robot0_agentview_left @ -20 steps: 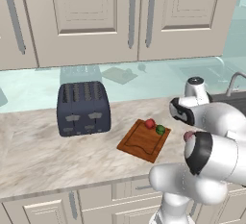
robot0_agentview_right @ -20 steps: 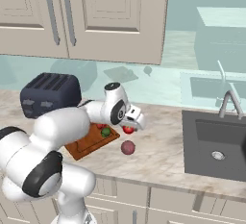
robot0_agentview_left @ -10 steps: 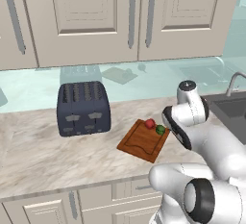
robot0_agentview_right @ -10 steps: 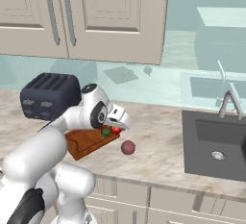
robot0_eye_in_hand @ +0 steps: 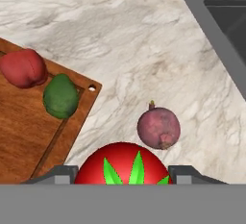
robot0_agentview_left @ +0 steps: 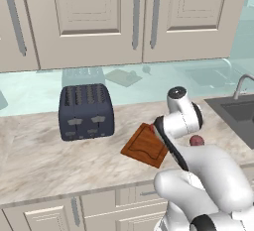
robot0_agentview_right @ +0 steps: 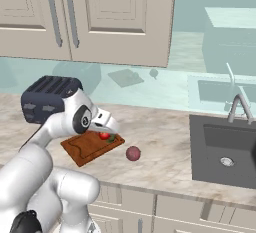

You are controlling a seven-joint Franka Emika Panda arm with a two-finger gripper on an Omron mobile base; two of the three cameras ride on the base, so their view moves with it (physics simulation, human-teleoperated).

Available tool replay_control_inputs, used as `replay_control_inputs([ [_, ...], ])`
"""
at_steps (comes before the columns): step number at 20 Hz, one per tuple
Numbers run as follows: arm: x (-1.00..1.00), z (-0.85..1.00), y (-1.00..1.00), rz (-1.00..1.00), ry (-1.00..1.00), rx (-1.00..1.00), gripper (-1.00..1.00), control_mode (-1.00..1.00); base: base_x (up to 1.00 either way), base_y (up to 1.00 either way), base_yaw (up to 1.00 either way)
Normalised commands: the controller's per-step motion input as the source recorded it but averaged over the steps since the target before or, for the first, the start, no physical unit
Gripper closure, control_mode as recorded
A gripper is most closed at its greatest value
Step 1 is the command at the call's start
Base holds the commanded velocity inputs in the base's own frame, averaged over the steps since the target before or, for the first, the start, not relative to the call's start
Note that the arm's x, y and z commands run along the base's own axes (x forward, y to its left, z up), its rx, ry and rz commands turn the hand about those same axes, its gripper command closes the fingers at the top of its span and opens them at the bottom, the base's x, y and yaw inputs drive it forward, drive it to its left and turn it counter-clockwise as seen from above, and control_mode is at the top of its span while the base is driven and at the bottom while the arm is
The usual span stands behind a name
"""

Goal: Place the avocado, onion, tomato, and bell pepper on the cutting board.

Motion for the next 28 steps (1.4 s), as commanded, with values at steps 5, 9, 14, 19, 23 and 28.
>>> replay_control_inputs([
  [5, -0.01, 0.00, 0.55, 0.00, 0.08, 0.00, 1.00, -1.00, 0.00, 0.00, 0.00],
  [9, 0.00, -0.01, 0.53, 0.01, 0.11, 0.00, 1.00, -1.00, 0.00, 0.00, 0.00],
  [14, 0.09, -0.07, 0.40, 0.02, 0.10, 0.00, 1.00, -1.00, 0.00, 0.00, 0.00],
  [19, 0.17, -0.20, 0.21, 0.02, 0.06, 0.00, 1.00, -1.00, 0.00, 0.00, 0.00],
  [23, 0.18, -0.32, 0.05, 0.04, 0.00, 0.00, 1.00, -1.00, 0.00, 0.00, 0.00],
  [28, 0.16, -0.29, 0.07, 0.02, 0.00, 0.00, 1.00, -1.00, 0.00, 0.00, 0.00],
])
